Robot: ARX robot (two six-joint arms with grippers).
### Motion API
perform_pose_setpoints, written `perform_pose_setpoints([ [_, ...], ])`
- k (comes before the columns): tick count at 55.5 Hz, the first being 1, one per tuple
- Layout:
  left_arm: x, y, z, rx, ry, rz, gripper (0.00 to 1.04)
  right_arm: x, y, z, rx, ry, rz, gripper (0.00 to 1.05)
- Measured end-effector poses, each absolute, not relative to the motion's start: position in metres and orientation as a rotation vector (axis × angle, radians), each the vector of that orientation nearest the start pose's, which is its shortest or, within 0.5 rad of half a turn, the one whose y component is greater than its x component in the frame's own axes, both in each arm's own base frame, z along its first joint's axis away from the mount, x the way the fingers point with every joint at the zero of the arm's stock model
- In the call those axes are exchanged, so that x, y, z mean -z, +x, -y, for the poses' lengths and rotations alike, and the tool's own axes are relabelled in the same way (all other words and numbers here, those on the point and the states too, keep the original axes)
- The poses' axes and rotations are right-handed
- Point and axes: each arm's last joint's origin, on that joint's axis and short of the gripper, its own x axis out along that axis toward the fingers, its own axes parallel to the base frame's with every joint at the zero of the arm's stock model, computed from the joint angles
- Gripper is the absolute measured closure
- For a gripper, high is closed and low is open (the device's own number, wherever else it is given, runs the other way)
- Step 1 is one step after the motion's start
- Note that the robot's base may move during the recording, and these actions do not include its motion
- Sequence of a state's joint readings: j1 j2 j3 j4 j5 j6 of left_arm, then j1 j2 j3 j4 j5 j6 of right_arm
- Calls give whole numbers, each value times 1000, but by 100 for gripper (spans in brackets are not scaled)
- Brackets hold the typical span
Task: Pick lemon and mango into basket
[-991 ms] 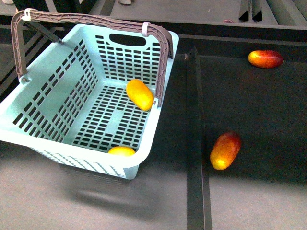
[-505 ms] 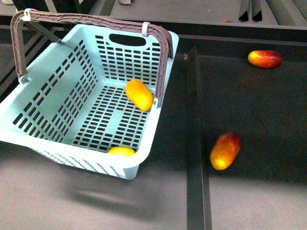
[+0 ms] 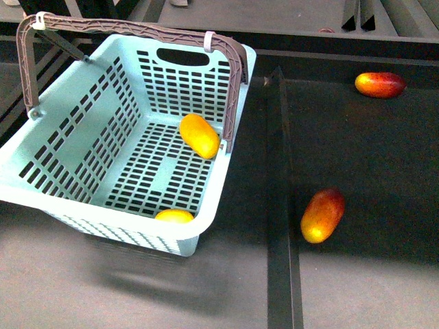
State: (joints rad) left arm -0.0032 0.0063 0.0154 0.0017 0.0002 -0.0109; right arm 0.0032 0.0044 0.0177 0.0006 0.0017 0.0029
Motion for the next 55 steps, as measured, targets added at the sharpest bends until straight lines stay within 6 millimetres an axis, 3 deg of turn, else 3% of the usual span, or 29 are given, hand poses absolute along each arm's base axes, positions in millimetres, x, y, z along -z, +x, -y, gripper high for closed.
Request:
perform_pose_setpoints([
  [14, -168, 97, 0, 4, -11, 11, 99, -169, 97, 0, -1, 3, 14, 9],
  [42, -168, 97, 0, 3, -11, 11, 7, -169, 97, 0, -1, 3, 14, 9],
  [55, -168, 97, 0, 3, -9, 11, 7, -169, 97, 0, -1, 3, 14, 9],
])
